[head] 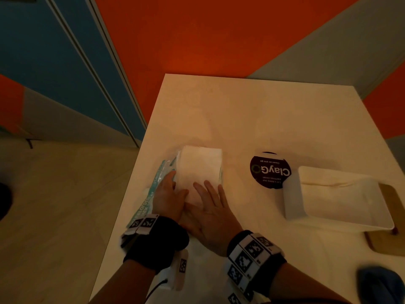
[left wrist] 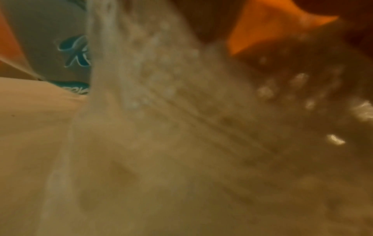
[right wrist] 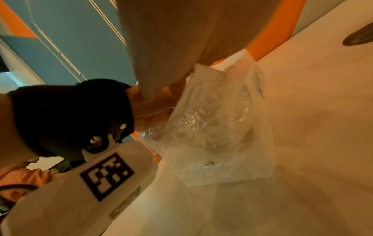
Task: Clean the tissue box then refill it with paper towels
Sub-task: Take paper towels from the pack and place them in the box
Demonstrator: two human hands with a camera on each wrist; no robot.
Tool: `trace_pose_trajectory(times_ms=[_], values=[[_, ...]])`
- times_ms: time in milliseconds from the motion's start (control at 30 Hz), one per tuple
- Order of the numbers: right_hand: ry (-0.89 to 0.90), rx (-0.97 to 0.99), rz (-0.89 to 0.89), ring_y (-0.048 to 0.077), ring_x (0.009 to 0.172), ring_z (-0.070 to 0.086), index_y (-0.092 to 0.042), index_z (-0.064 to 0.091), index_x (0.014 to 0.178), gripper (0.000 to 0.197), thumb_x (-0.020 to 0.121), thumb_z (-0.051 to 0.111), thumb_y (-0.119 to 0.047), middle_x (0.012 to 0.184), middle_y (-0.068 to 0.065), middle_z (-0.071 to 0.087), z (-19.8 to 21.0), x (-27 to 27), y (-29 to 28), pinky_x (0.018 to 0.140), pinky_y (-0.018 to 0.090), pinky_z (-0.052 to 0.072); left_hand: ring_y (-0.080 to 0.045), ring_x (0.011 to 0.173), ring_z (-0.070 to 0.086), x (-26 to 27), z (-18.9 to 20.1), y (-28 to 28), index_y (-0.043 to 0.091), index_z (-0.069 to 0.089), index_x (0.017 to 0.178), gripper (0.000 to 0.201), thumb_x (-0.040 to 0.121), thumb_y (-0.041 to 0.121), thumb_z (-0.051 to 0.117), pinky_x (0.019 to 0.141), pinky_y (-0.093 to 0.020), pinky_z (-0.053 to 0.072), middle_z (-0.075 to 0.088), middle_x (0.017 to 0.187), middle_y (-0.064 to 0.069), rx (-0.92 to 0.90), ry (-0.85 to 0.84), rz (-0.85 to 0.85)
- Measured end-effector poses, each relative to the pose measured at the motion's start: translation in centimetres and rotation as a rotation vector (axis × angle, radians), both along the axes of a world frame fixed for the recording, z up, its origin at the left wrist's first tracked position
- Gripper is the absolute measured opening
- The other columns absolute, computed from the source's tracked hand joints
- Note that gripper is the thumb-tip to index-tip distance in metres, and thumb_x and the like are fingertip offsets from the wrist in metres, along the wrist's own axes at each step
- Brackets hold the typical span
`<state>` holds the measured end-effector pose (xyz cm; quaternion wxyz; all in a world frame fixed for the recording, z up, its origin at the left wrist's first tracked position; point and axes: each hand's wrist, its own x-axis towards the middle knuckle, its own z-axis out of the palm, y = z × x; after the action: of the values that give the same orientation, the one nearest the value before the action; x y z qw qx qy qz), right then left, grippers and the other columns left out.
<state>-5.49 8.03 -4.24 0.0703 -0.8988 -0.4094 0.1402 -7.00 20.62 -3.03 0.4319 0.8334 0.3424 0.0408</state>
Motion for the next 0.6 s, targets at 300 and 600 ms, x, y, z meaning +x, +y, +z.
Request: trace_pose_trajectory(times_ms=[300, 600], values=[[0.016, 0.141, 0.03, 0.03, 0.129, 0.014, -0.029, 0.04, 0.127, 0.058, 0.091, 0.005, -0.056, 0.14, 0.016, 0.046, -0.8, -0.1, -0.6, 0.099, 0.066, 0.011, -0.035, 0.11, 0.055, 0.0, -0.2, 0.0, 0.007, 0.037, 0.131, 0.062, 0.076, 0.006, 0.066, 0.091, -0.038, 0.043, 0.058, 0.123, -0.023, -0.075, 0.023, 0.075], [0.026, 0.332, -0.026, 0.027, 0.133, 0.008, -0.026, 0.037, 0.129, 0.061, 0.09, 0.005, -0.059, 0.147, 0.012, 0.03, -0.2, -0.1, -1.5, 0.1, 0.061, -0.004, -0.028, 0.089, 0.06, 0.6, 0.2, 0.0, 0.002, 0.062, 0.105, 0.03, 0.076, 0.005, 0.061, 0.074, -0.025, 0.037, 0.068, 0.105, -0.02, -0.11, 0.041, 0.054]])
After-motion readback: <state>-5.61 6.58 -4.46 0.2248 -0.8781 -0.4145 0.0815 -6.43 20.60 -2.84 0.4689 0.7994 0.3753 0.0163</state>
